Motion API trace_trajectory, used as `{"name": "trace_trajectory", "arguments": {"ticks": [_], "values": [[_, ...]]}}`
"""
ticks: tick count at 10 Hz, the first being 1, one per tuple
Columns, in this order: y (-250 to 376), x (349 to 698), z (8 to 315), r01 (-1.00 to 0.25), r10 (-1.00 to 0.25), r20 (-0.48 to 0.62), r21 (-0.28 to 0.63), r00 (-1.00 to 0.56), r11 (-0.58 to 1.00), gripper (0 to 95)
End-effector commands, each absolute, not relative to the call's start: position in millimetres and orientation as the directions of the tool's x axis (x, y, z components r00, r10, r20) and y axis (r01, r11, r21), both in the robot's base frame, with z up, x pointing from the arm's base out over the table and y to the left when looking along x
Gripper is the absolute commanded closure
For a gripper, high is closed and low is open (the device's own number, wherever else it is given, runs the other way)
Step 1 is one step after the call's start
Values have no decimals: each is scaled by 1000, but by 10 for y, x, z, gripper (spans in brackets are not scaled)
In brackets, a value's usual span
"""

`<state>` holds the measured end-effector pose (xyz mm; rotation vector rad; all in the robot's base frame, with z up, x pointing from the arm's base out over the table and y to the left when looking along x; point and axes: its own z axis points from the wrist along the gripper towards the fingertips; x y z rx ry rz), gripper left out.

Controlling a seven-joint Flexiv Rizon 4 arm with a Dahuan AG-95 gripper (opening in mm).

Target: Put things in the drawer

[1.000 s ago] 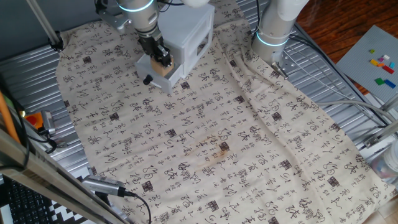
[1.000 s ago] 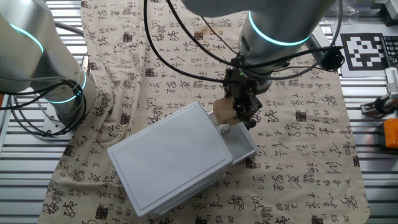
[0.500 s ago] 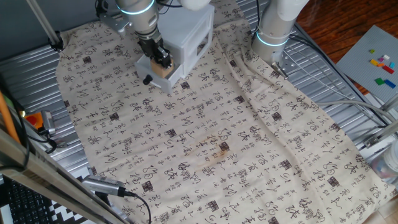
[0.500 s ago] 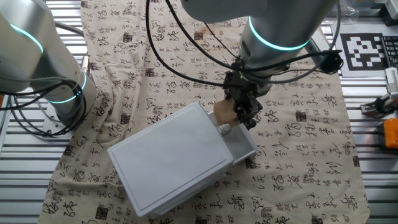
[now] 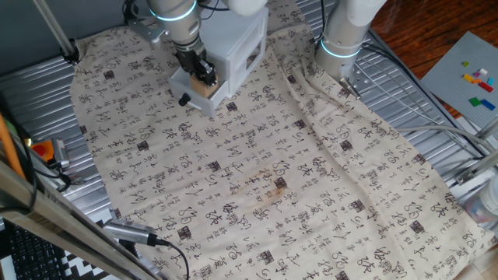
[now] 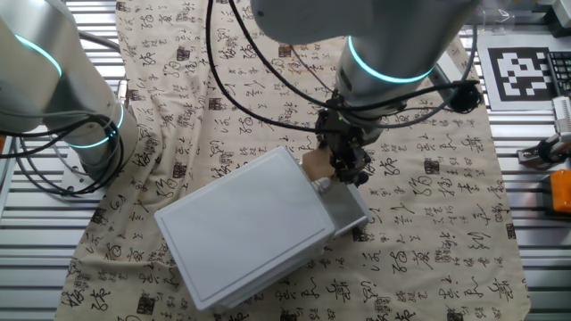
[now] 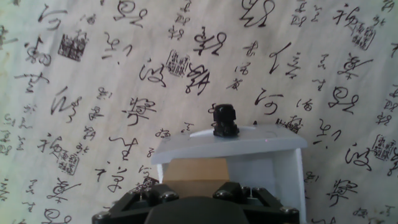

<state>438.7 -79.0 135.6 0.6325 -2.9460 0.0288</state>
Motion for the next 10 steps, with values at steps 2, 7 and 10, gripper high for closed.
{"name": "trace_trajectory", "arguments": {"ticks": [2, 7, 10], "values": [[-797, 4390, 1316, -416, -414, 123, 6, -902, 909, 950], [-802, 4400, 1283, -456, -454, 89, -3, -886, 890, 760], [-780, 4407, 1256, -458, -456, 83, -2, -886, 889, 760]]}}
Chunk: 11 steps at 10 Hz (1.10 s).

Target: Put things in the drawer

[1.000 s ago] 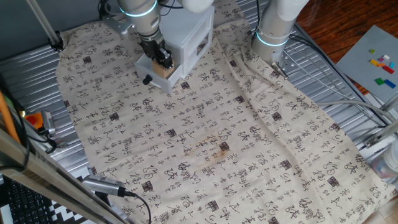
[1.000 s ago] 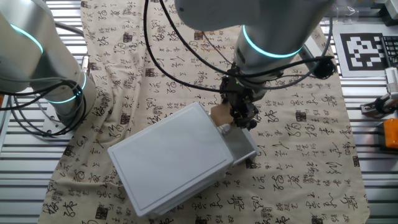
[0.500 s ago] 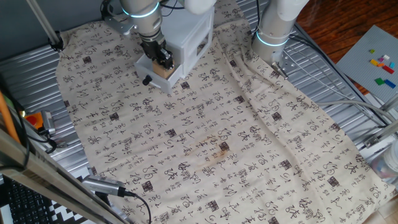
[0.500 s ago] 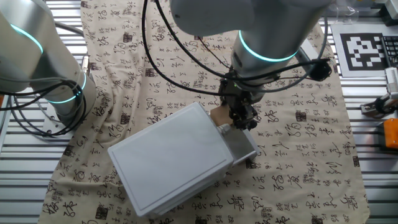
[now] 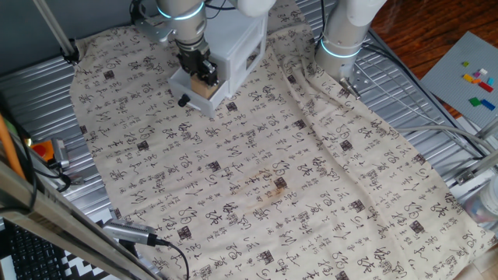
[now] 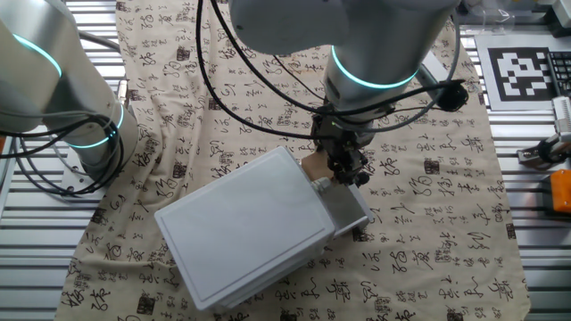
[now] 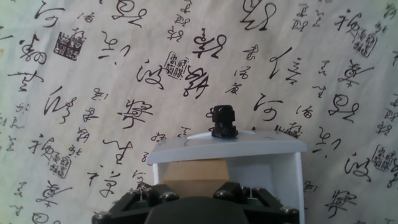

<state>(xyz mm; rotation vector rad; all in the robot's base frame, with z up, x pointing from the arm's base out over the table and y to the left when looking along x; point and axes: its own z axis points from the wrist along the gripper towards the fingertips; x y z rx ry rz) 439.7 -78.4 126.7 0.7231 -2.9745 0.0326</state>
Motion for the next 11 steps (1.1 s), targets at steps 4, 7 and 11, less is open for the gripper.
{"name": "trace_trajectory", "arguments": {"ticks": [4, 7, 11], "values": [[-780, 4408, 1251, -475, -473, 83, -1, -877, 880, 380], [-783, 4411, 1240, -485, -483, 83, 0, -872, 875, 190], [-726, 4530, 1327, -420, -418, 71, -9, -906, 908, 950]]}}
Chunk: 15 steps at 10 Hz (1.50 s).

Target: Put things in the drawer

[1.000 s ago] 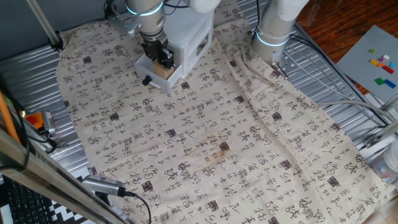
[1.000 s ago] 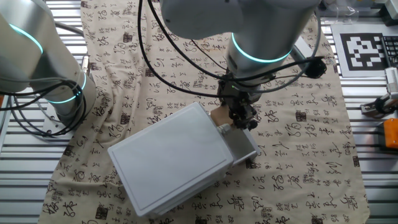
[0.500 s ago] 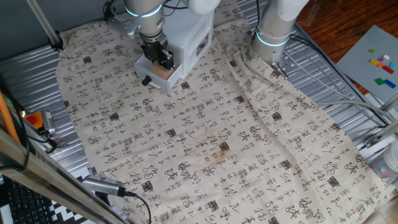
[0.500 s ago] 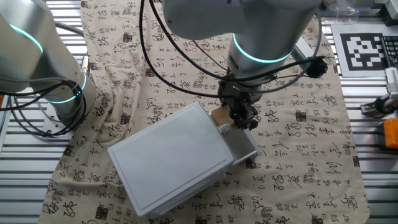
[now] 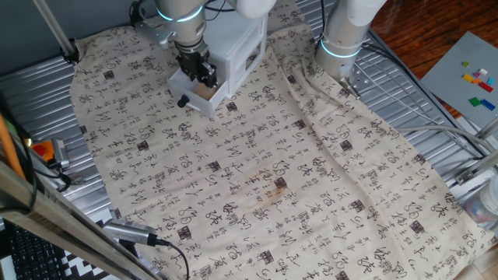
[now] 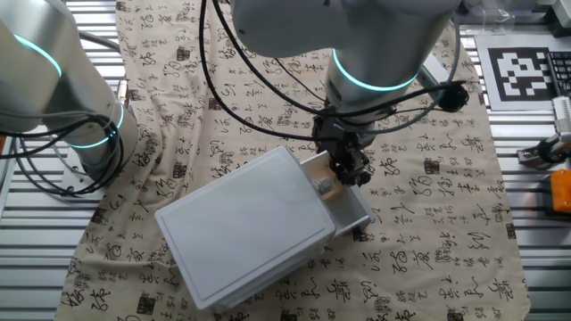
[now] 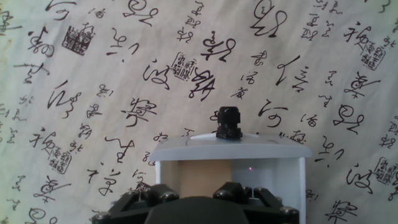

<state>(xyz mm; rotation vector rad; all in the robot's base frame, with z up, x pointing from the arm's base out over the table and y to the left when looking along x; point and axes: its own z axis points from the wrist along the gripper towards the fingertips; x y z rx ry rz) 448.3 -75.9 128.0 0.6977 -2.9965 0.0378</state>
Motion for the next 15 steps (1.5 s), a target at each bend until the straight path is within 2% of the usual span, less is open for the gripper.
{"name": "trace_trajectory", "arguments": {"ticks": [1, 3, 7, 15], "values": [[-681, 4650, 1385, -400, -399, 72, -12, -914, 916, 950], [-640, 4784, 1387, -386, -384, 69, -13, -921, 922, 950], [-624, 5080, 1136, -363, -361, 70, -10, -930, 932, 950], [-612, 5055, 867, -349, -349, 61, 1, -935, 937, 950]]}}
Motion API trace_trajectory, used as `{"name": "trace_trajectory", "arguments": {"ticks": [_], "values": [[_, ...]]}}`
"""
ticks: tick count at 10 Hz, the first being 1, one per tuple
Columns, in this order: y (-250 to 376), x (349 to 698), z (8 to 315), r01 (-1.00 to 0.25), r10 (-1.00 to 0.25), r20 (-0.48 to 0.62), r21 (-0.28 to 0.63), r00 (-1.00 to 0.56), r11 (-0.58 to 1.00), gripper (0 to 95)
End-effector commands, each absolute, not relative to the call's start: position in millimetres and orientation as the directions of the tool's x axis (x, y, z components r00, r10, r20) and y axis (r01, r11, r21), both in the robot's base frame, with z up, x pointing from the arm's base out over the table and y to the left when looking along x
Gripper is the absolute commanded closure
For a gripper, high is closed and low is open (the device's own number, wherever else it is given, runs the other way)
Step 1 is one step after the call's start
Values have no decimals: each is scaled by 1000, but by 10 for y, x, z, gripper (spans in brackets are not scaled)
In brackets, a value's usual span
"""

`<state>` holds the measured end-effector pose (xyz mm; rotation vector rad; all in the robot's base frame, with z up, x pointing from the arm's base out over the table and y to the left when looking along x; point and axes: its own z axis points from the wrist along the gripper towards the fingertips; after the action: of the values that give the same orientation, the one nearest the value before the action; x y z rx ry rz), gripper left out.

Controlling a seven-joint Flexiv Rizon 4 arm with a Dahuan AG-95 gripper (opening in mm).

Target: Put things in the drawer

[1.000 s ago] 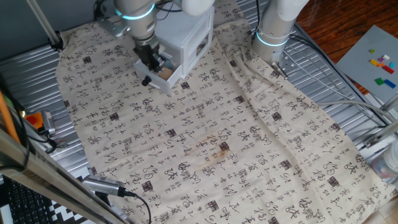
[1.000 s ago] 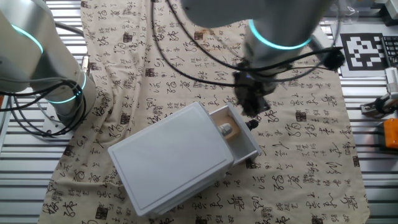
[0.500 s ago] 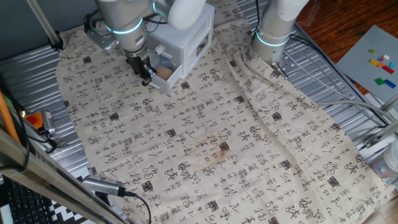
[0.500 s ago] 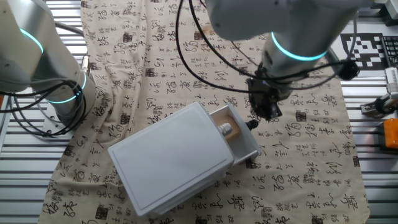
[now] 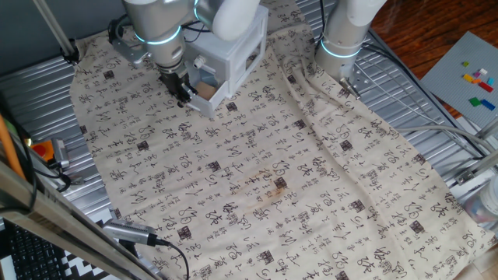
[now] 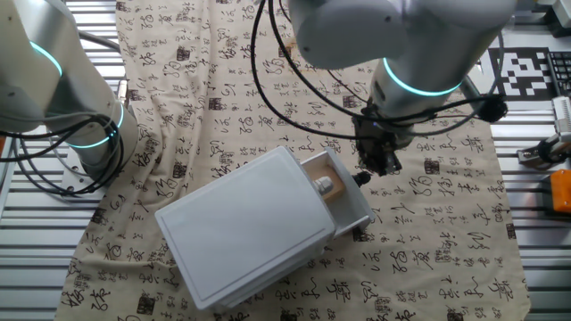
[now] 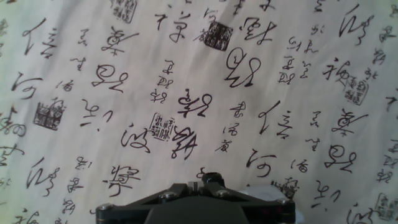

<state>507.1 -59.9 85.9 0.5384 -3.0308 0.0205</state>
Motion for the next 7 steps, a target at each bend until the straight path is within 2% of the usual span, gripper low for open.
{"name": "trace_trajectory", "arguments": {"ticks": [1, 7], "values": [[-636, 5014, 838, -357, -357, 65, 3, -932, 934, 950], [-750, 4775, 737, -368, -369, 109, 25, -923, 929, 950]]}}
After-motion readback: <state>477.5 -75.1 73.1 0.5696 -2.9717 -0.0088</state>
